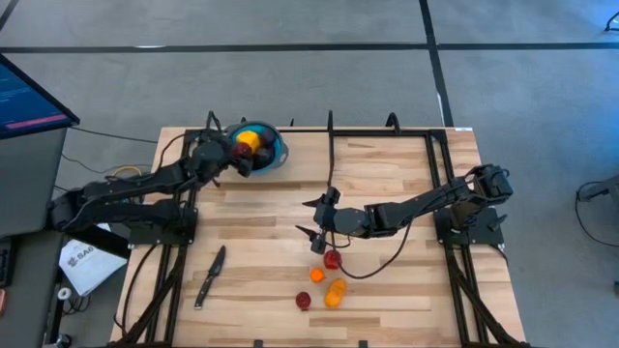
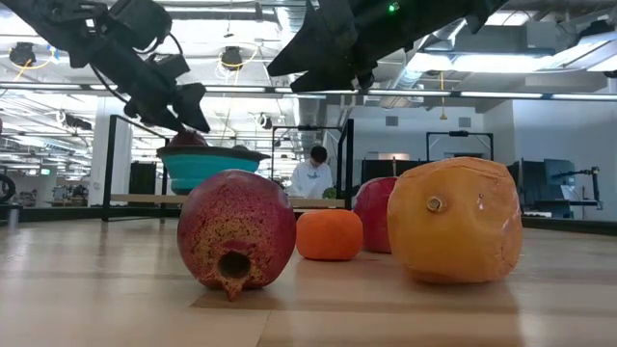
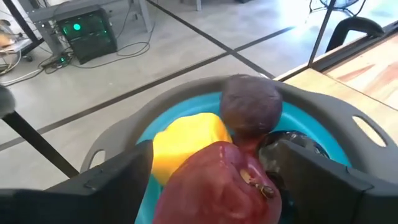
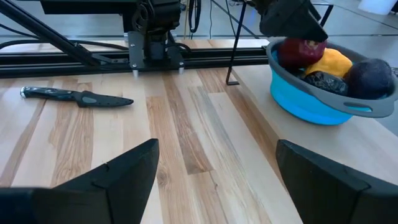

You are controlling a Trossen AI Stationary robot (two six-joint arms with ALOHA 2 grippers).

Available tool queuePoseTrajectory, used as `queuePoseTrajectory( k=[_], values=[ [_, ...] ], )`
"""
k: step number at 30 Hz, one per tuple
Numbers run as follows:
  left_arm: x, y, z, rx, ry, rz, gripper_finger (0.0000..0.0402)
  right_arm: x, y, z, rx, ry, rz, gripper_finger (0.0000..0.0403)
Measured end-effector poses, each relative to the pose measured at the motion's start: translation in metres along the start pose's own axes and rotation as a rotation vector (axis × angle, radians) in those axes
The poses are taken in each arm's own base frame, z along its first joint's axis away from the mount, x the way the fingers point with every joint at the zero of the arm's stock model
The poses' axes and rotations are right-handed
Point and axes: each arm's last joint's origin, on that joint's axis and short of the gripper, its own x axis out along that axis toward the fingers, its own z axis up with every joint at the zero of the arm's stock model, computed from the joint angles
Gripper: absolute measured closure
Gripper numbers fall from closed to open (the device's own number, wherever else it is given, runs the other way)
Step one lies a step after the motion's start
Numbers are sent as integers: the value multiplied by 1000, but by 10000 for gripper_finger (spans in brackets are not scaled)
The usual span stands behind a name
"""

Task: Pick & Place Fruit
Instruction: Put the top apple in the blue strainer bowl on the shelf, then put the apple in the blue strainer bowl on the shelf

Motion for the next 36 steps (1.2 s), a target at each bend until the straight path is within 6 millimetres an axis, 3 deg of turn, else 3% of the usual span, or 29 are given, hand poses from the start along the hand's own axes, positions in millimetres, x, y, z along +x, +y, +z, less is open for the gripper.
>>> queuePoseTrajectory(
  k=[5,8,12,16,20,23,29,36],
  values=[
    [-7,3,5,-22,-38,-23,53,0,0,0,-2,3,0,85],
    [-19,3,11,-47,-85,-127,54,-1,-1,-3,-16,37,-4,85],
    [-41,-2,18,-58,-155,-381,65,-13,-2,-3,-19,108,11,85],
    [-65,-15,19,-41,-192,-678,79,-36,7,-4,-40,222,161,85],
    [-86,-34,13,9,-173,-894,94,-59,19,-9,-57,362,358,85],
    [-99,-51,4,68,-136,-998,104,-67,27,-22,-78,478,398,85],
    [-112,-80,-12,154,-105,-998,113,-42,33,-52,-99,583,357,85],
    [-111,-99,-24,202,-75,-999,112,-20,33,-73,-119,636,387,87]
  ],
)
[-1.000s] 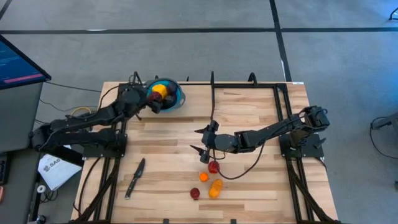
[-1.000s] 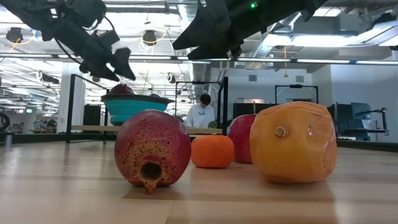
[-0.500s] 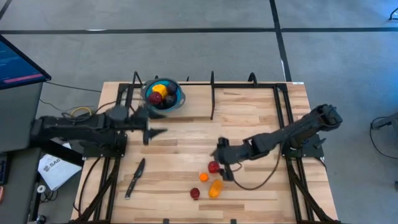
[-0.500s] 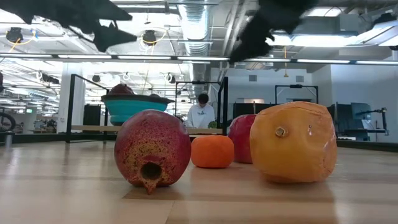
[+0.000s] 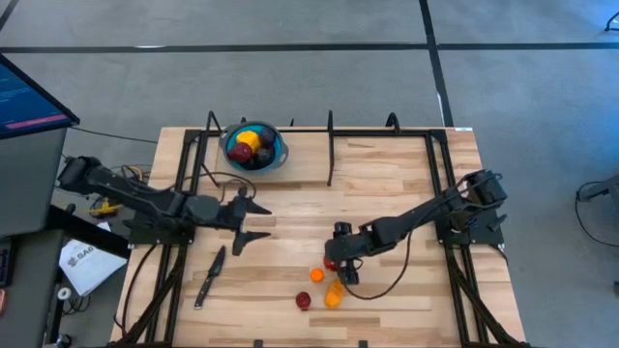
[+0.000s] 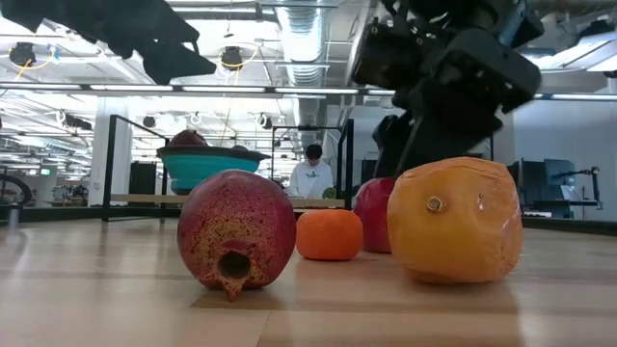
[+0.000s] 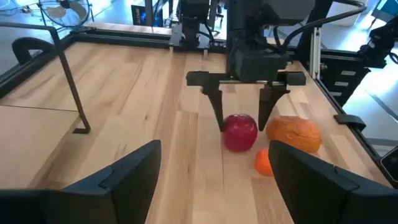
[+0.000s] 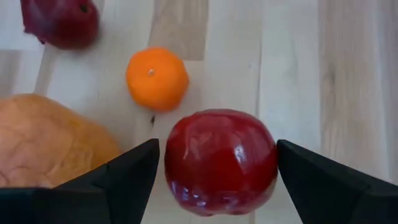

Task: Pick & Place Fruit
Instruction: Put the apple in the blue strainer bowl on the shelf

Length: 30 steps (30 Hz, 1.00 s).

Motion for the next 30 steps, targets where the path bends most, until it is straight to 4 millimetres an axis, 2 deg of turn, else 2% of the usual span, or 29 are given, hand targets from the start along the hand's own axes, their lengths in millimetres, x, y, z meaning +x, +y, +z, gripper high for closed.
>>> queuePoseTrajectory(
  k=[3,10,12,14,16,19,22,27,30],
  values=[
    [3,-1,-1,2,6,2,112,1,-1,1,2,-3,2,104],
    [4,-1,-1,8,-5,2,112,4,-12,4,50,2,57,200],
    [4,-2,0,29,-12,-1,112,6,-17,6,73,-29,69,209],
    [3,-5,1,71,-29,-15,114,9,-25,12,123,-130,95,209],
    [2,-10,4,143,-67,-39,117,6,-35,27,193,-312,149,209],
    [-3,-22,10,275,-148,-36,123,-5,-53,48,325,-590,215,197],
    [-12,-37,17,449,-259,-24,130,-18,-70,58,405,-810,315,186],
    [-34,-63,32,740,-504,2,139,-42,-96,67,495,-1019,561,198],
    [-45,-72,38,870,-611,24,142,-50,-105,69,532,-1078,620,201]
  ],
)
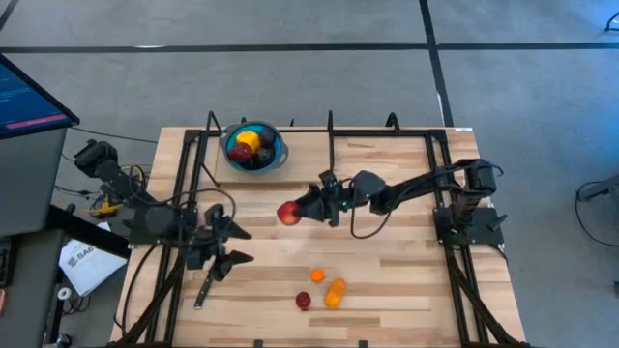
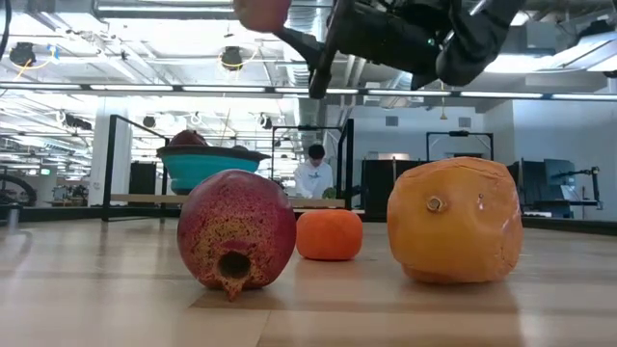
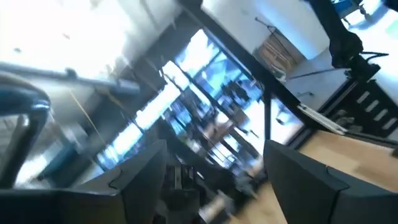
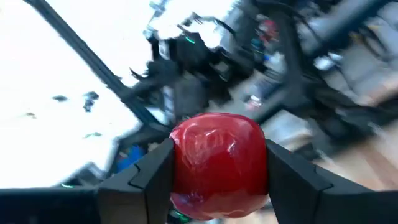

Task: Pick & Place Fruit
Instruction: Put the apple in the blue strainer bowl on the shelf

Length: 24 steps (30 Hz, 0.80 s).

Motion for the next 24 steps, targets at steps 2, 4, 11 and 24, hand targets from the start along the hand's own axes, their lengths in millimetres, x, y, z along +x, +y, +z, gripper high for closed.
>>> queuePoseTrajectory(
  k=[2,4,11,24],
  values=[
    [0,-1,2,78,-11,2,142,-1,6,7,3,-28,93,196],
    [2,-3,0,127,3,-3,139,-2,12,11,-1,-48,162,189],
    [36,-8,3,298,14,-29,112,-1,16,9,-21,-56,183,186],
    [90,-13,-38,405,267,145,105,-1,15,7,-55,-51,163,184]
  ],
)
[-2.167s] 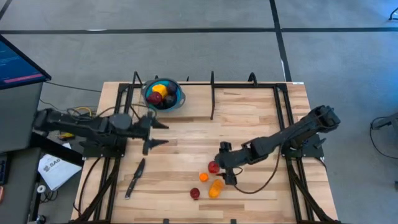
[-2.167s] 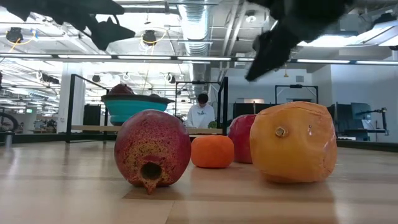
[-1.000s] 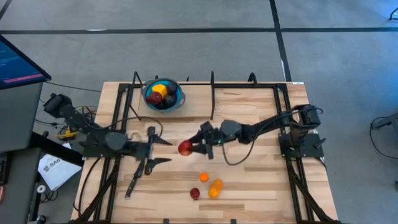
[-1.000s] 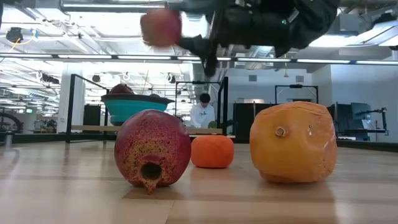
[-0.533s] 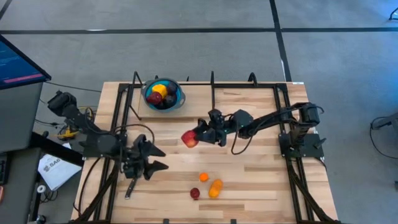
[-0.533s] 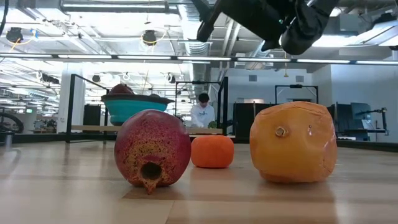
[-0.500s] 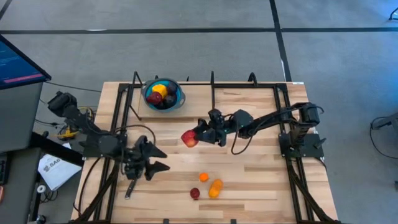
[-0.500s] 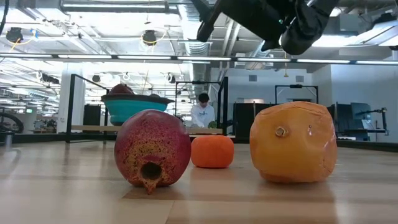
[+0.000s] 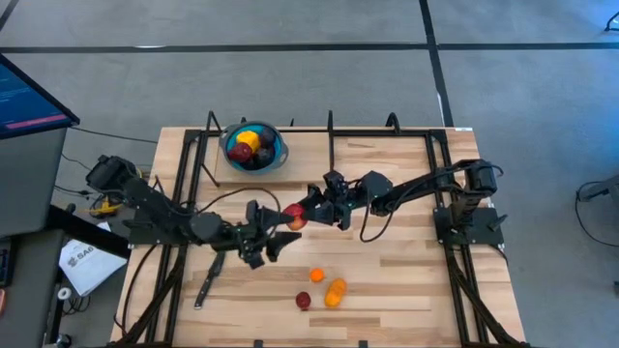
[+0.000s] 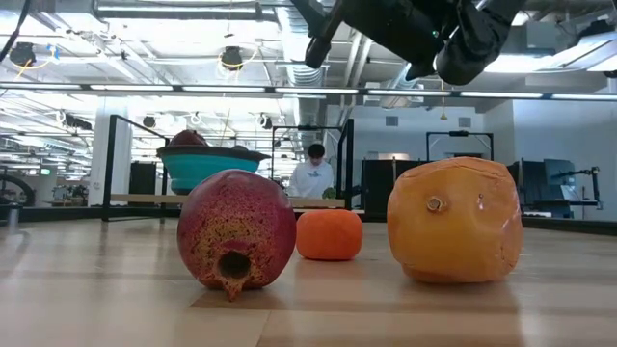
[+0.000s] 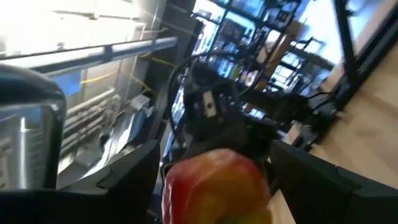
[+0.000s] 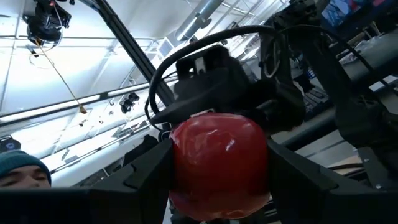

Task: Pick & Place Fruit
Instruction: Put the apple in the blue strainer bowl on the shelf

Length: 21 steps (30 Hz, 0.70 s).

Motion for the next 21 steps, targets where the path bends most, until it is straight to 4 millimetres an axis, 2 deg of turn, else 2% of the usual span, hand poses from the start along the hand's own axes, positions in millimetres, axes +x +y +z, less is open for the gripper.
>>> queuePoseTrajectory(
  k=[9,17,21],
  values=[
    [6,-5,-8,-60,86,34,109,0,0,0,-8,1,-2,180],
    [5,-3,-8,-171,115,53,176,0,-2,-1,-4,11,-20,179],
    [4,-4,-8,-246,131,57,184,0,-3,-3,-11,43,-29,173]
  ],
)
